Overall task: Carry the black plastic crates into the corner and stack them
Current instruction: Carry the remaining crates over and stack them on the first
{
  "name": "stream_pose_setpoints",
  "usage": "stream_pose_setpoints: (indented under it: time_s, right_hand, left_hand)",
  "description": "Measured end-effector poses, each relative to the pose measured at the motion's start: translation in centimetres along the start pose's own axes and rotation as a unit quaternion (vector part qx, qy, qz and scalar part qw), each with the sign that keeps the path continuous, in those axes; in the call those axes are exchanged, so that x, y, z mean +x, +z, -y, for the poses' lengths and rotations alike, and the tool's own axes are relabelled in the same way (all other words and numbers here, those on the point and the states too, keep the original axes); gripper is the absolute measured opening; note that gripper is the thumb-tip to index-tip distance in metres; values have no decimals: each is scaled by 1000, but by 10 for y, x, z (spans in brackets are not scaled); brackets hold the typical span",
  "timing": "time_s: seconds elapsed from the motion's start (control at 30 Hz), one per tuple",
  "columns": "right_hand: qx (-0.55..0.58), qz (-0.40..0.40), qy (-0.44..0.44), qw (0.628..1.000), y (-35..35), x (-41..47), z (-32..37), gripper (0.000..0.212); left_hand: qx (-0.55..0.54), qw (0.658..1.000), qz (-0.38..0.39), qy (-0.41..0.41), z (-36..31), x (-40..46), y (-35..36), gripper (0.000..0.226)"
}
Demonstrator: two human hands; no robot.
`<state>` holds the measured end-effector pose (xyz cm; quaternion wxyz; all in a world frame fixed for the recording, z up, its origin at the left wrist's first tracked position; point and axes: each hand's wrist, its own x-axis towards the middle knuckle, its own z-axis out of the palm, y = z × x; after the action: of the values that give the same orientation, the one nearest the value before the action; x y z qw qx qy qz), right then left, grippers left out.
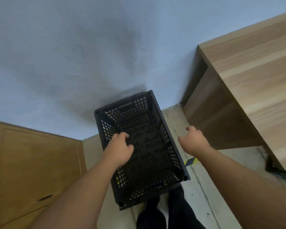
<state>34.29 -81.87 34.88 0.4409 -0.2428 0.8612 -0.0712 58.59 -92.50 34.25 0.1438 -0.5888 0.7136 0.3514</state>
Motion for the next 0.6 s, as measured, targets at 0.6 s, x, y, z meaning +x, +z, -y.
stream_pose_setpoints:
  time_s: [0.6]
  right_hand:
    - [215, -179, 110, 954, -89, -146, -124, 68]
  left_hand:
    - [123, 950, 71, 277, -204, -94, 15, 54]
